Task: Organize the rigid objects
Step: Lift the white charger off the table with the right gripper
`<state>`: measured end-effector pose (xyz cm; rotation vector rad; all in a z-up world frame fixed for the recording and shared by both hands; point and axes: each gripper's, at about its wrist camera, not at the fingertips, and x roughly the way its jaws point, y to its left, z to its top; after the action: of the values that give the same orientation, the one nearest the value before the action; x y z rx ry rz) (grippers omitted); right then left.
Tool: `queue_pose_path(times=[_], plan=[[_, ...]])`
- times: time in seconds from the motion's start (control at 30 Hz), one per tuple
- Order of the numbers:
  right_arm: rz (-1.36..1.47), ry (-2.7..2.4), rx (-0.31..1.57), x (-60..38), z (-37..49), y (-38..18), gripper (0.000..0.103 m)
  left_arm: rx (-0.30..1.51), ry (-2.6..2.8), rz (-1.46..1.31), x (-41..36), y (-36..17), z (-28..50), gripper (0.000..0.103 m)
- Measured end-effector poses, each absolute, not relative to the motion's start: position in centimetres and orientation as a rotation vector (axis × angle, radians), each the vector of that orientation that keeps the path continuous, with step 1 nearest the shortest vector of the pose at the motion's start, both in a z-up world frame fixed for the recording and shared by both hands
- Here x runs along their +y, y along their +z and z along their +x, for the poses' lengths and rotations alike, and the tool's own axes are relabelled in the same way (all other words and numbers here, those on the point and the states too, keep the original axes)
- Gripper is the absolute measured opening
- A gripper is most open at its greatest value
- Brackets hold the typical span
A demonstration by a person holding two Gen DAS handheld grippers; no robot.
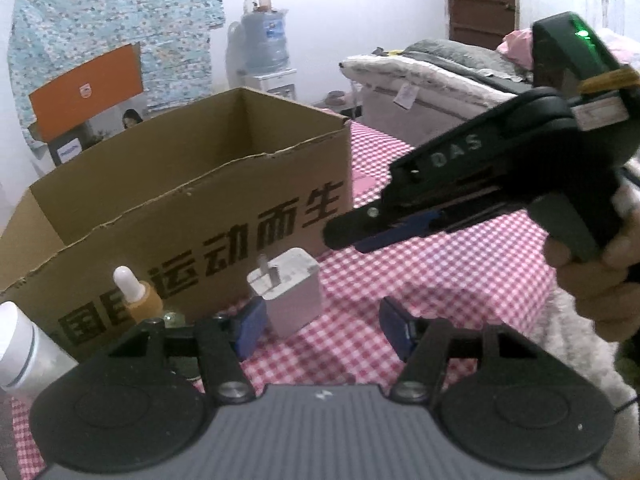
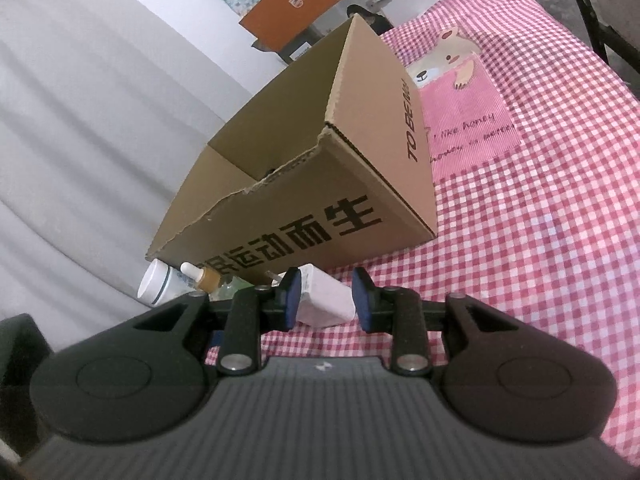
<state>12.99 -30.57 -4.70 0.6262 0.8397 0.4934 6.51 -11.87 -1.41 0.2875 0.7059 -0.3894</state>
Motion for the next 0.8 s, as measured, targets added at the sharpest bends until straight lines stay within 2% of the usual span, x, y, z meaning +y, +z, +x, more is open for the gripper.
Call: queue_pose_path(times=[0.53, 0.8], plan=[[0.631, 0.499, 0.877, -29.2, 14.3, -6.0, 0.028, 0.771, -0.378, 0.247, -11.6, -3.4, 9.1, 0.069], [0.632, 0.511, 0.876, -29.7, 14.6, -6.1, 0.028, 0.787, -0.485, 0.222, -12.3, -3.3, 7.7, 0.069]])
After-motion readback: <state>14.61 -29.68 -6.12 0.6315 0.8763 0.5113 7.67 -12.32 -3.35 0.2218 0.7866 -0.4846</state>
